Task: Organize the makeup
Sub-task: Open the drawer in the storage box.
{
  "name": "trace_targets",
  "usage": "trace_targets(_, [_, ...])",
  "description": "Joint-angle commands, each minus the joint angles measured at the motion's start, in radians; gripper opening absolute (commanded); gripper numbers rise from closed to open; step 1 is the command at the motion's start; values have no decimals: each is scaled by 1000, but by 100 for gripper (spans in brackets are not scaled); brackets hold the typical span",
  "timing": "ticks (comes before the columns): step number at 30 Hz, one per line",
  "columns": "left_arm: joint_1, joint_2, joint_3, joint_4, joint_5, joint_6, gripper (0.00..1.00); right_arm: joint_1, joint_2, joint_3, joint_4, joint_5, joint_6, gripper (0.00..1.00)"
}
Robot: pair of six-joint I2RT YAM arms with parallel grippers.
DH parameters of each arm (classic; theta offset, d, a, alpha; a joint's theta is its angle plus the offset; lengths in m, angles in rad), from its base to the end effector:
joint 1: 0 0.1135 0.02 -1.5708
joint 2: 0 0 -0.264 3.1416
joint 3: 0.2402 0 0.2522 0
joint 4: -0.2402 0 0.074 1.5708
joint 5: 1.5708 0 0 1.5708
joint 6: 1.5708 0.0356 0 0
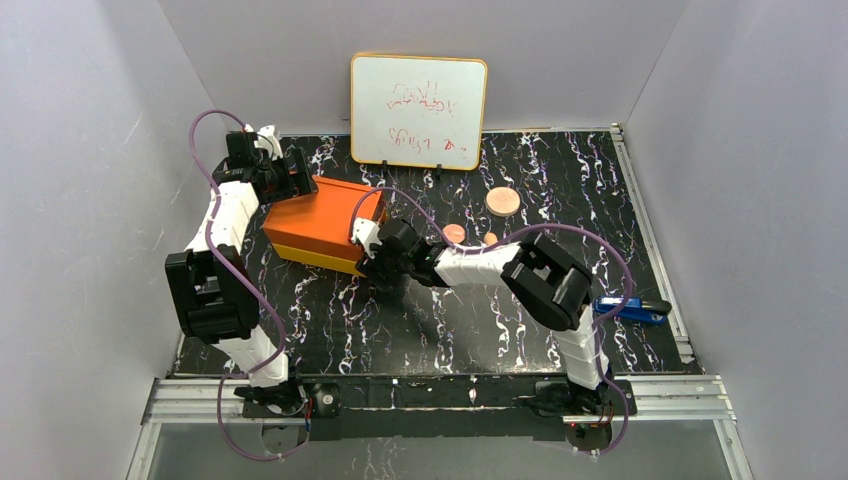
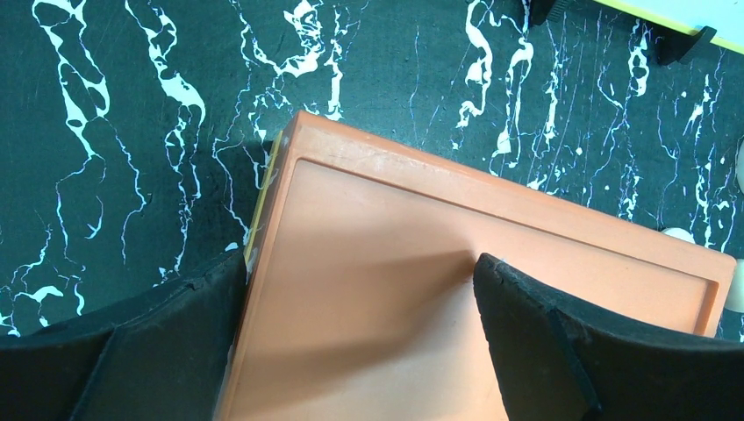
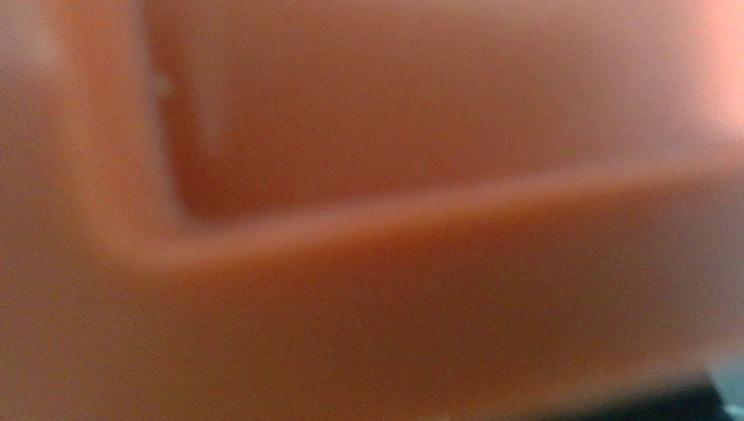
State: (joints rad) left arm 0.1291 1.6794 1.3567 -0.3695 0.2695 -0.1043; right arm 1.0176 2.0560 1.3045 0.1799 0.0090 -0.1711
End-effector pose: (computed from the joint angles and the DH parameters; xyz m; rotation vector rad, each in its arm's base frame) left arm 0.3814 0.0400 0.2860 -0.1193 2.2463 -0.2913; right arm 0.2395 0.3872 0.1643 -1.2172 1.8106 0.4801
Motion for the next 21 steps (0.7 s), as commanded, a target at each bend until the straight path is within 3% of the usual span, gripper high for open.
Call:
trace_targets(1, [-28,21,-37,-180,-47,46,96,-14,18,84,41,-42,-91,69])
trace_targets(9, [-32,46,-24,-188,-57,51,96,-42,-2,111,20,-50,-152,64])
trace_targets(14, [-36,56,-22,-190,-64,54,96,-53,-37,93,48,-42,-184,68])
trace_targets(21, [-41,58,-18,-197,-65,57,96,-89,13,183,-19,-167,-178,70])
